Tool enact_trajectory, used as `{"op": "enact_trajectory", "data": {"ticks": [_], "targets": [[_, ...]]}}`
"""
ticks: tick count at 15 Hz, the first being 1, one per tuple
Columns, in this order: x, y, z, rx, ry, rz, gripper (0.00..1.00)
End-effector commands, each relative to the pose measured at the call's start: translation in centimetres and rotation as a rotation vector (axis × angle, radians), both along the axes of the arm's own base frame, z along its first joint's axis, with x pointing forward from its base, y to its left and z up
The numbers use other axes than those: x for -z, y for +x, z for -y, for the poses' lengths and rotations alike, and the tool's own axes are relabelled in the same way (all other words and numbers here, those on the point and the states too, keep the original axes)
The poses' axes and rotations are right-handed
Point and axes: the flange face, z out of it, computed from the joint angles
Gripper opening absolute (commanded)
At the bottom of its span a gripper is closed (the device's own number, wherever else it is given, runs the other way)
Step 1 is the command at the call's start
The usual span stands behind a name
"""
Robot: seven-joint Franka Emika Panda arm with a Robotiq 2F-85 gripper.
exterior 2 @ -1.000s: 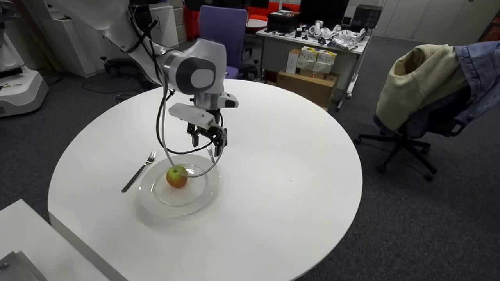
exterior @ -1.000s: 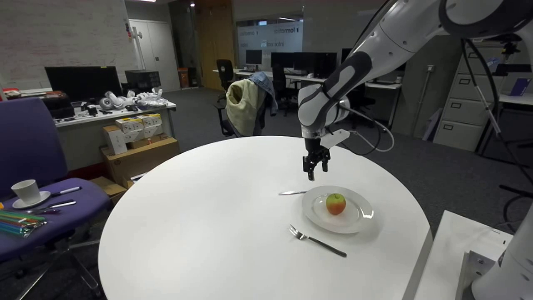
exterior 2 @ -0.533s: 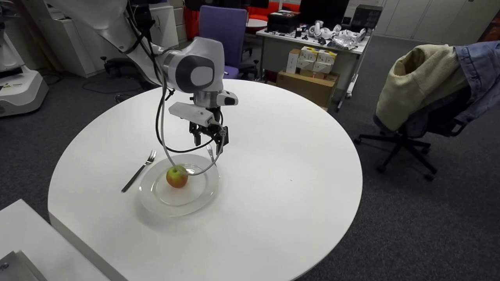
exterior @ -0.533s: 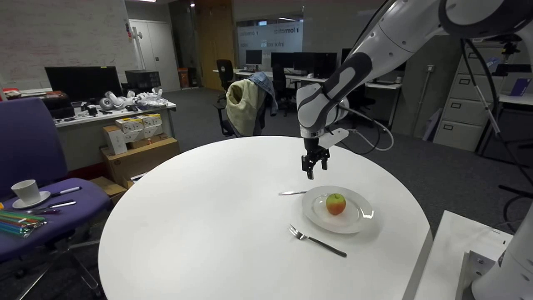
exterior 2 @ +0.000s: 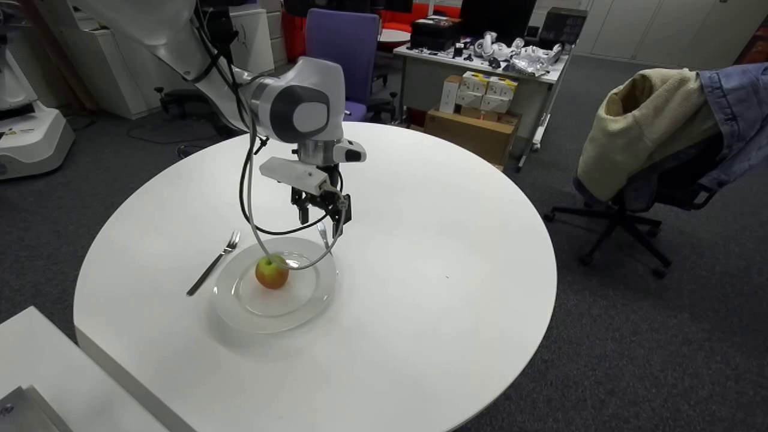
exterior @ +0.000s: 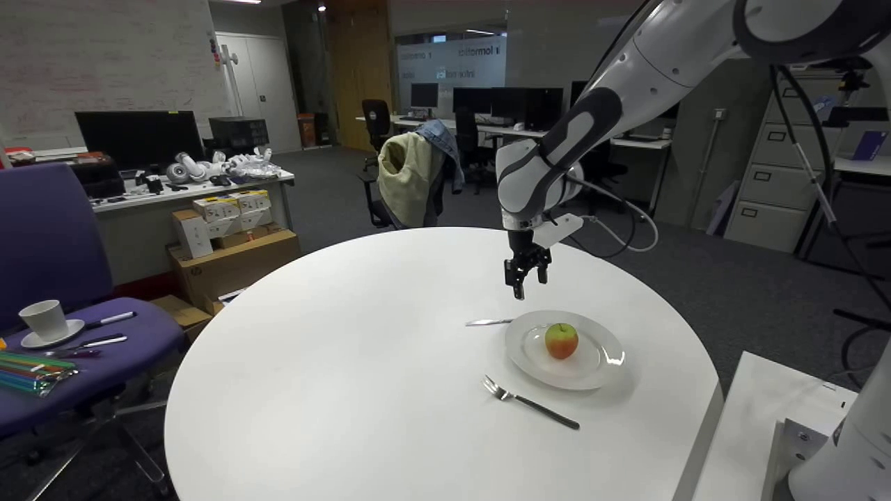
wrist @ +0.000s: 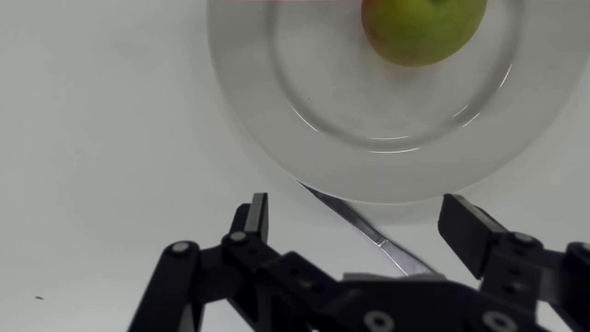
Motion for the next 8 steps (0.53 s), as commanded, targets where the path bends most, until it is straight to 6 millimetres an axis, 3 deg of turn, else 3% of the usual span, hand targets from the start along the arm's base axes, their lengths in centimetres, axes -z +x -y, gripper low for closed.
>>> {"op": "enact_trajectory", "data": {"ticks": [1,8], "targets": [[0.0,0.3,0.2,-0.055,-0.015,0.025,1.00],[-0.1,1.9,0.3,-0.256,-0.070,0.145,1.00]]}}
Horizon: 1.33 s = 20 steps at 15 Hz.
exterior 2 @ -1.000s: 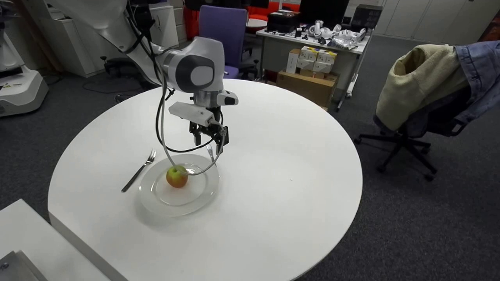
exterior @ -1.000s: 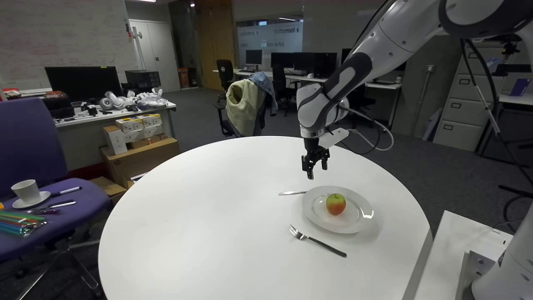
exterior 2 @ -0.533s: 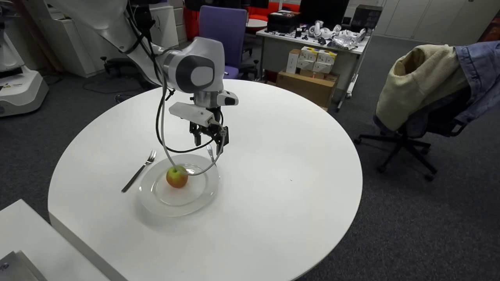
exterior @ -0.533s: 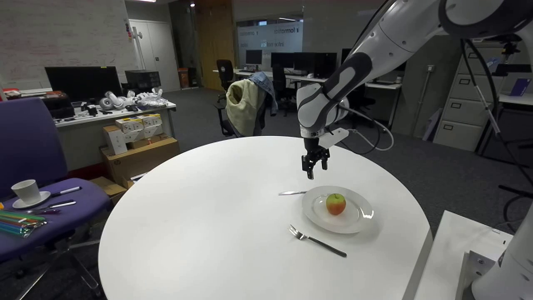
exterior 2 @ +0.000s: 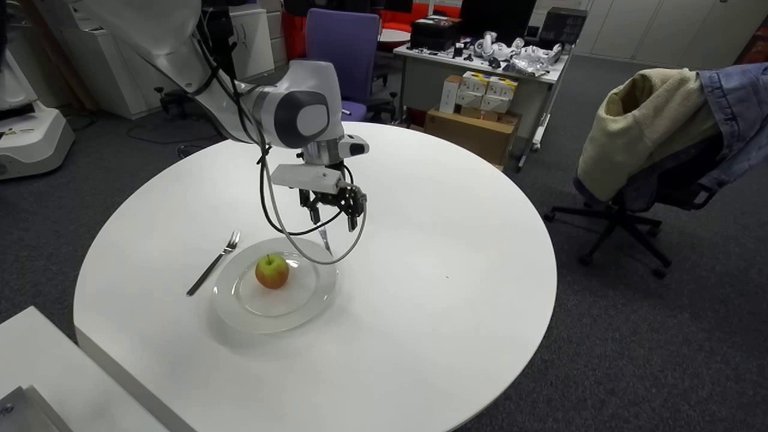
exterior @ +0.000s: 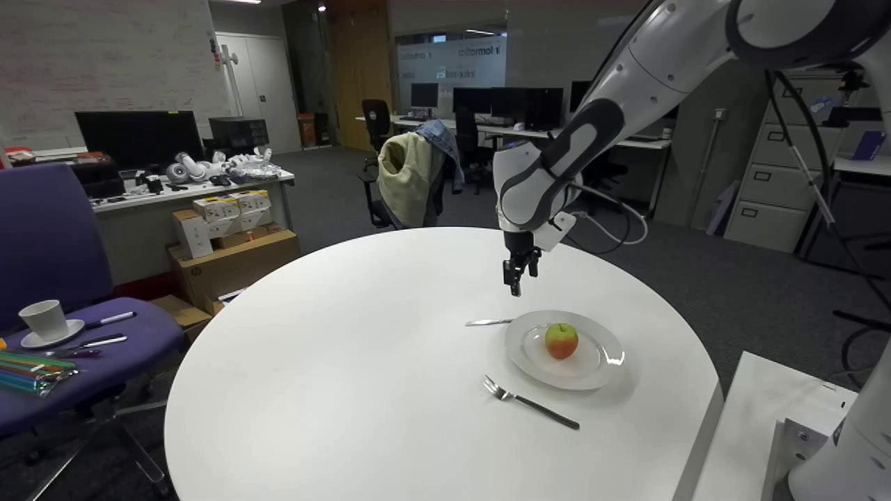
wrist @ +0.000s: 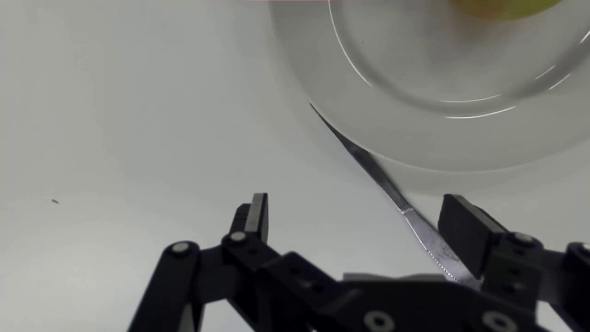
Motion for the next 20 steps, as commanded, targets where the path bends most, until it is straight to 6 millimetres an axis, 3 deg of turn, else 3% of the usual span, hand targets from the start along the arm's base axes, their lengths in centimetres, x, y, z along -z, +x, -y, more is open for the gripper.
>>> {"op": "enact_trajectory", "data": {"ticks": [1,9,13,20], "targets": [[-0.2,0.7,0.2,-0.088,0.032,0.071,1.00],[3.6,0.9,-1.3,-0.309,0.290,0.087,1.00],[5.0,0.4,-1.2,-0.407,0.262,0.035,1.00],[5.6,0.3,-0.7,-0.439,0.226,0.006,1.00]]}}
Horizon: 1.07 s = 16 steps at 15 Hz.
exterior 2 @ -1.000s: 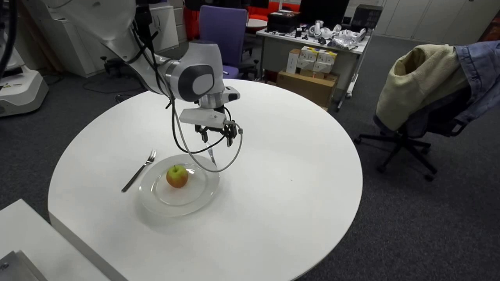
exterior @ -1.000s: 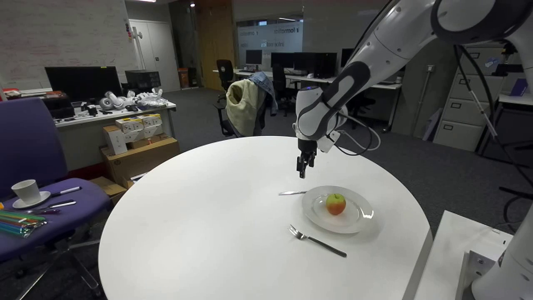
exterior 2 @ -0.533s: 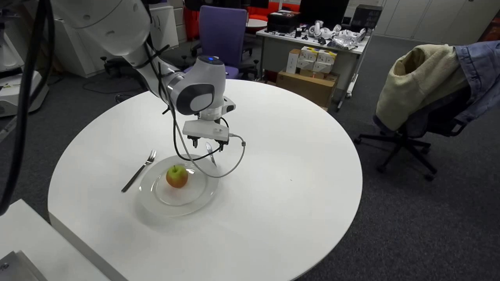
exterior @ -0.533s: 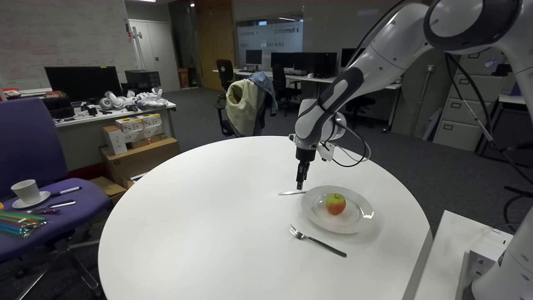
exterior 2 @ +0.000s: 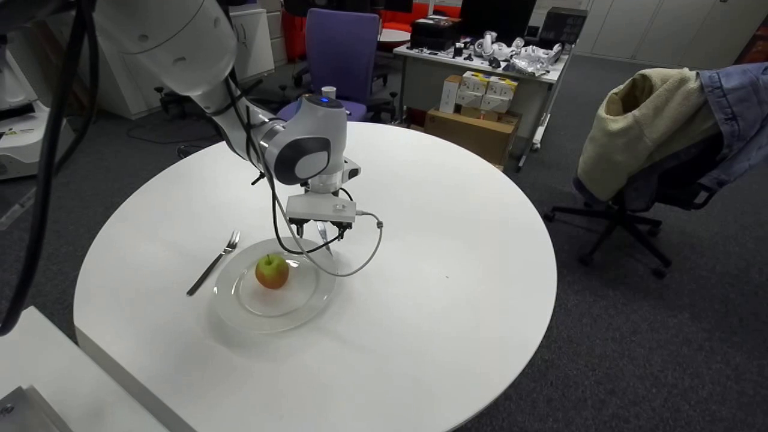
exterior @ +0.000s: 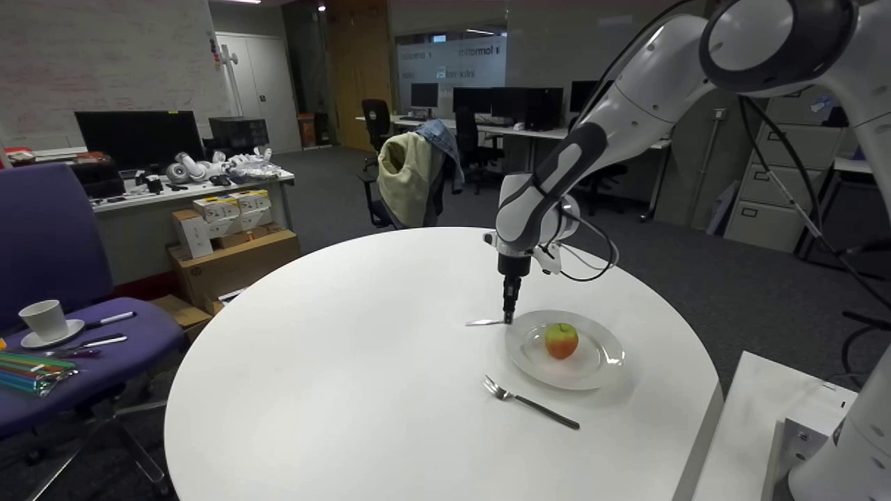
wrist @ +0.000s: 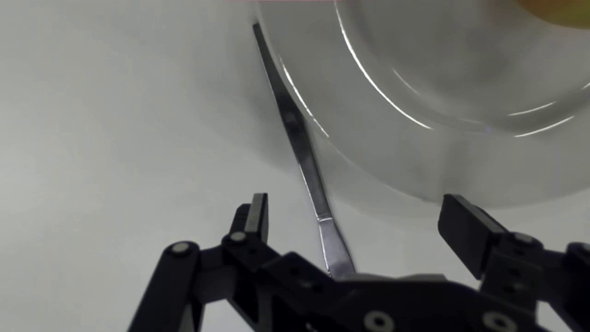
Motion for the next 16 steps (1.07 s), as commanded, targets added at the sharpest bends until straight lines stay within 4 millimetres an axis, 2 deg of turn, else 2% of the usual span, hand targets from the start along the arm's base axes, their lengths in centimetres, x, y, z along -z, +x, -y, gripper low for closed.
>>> {"op": "enact_trajectory", "data": {"ticks": [1,10,16], "targets": [[-0.5,0.4,0.5,-0.028,-0.025,-0.011,1.00],[-0.9,1.4,0.3,0.014,-0.031,0.000,1.00],[0.9,2.7,-0.5,0.042,-0.065,-0.024,1.00]]}}
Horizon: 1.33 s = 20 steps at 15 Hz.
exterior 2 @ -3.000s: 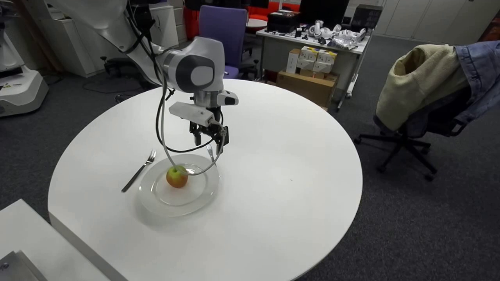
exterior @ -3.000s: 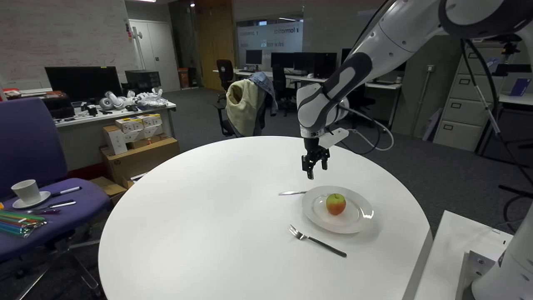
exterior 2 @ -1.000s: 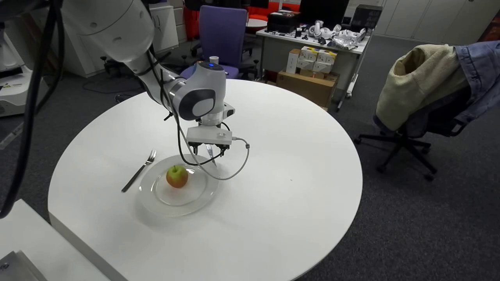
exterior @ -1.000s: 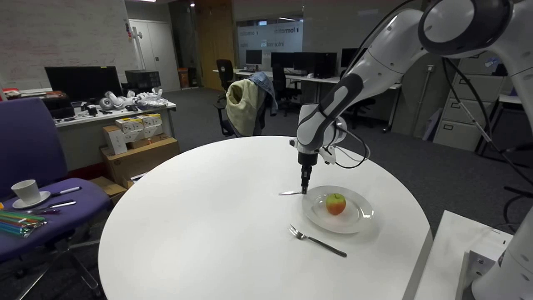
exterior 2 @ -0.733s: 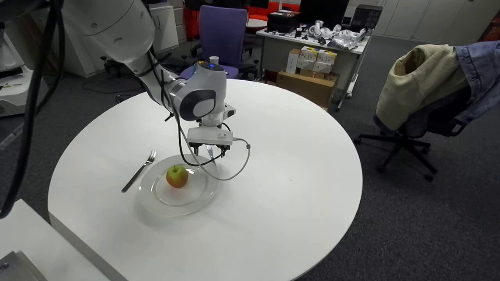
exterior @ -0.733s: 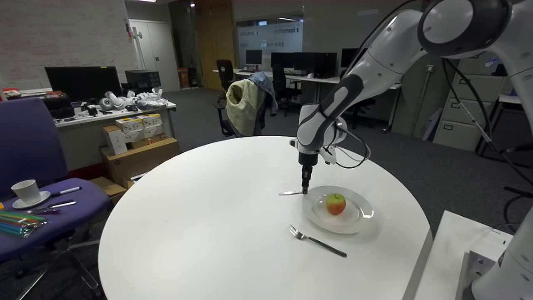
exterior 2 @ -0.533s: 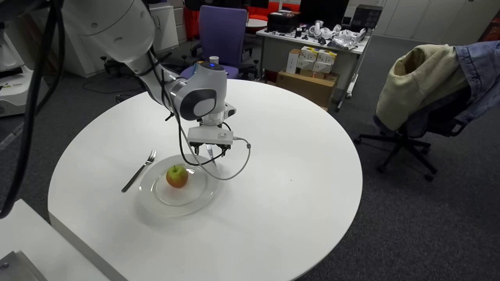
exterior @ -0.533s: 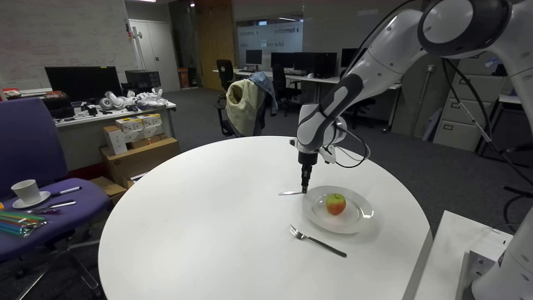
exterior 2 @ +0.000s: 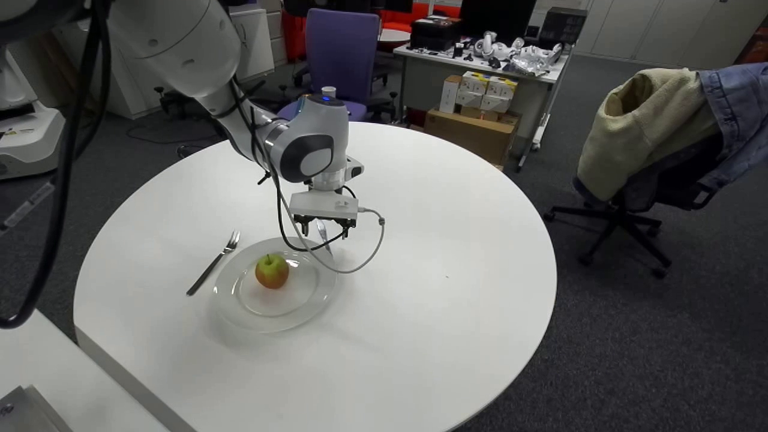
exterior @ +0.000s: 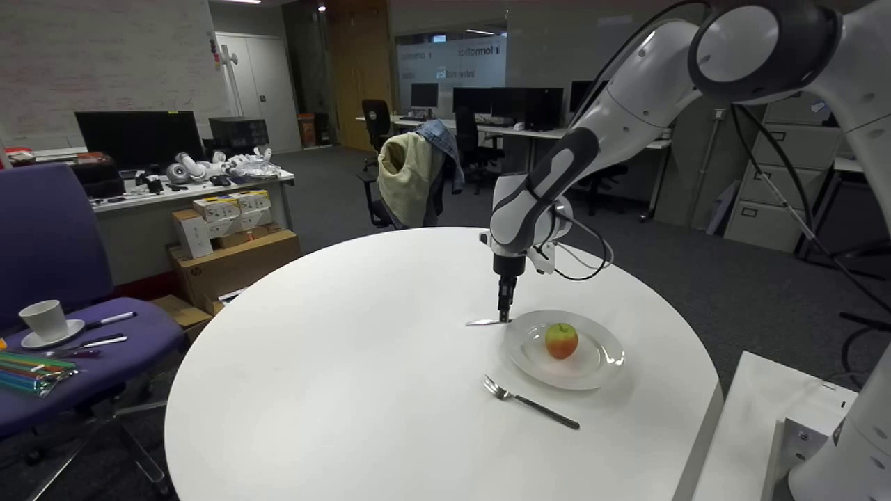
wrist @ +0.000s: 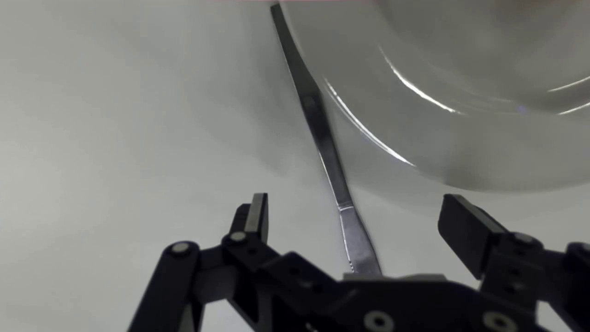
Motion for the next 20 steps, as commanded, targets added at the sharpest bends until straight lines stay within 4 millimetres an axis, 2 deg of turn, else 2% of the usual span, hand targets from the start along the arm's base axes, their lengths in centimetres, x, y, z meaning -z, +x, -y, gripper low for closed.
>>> {"op": "enact_trajectory", "data": {"ticks": [1,7,20], "targets": [[0.9,1.5,-0.5,0.015,-0.036,-0.026,1.00],[2.1,2.4,-1.2,0.021,-0.046,-0.041,1.00],[2.0,3.2,-1.3,0.017,-0.048,-0.048,1.00]]}}
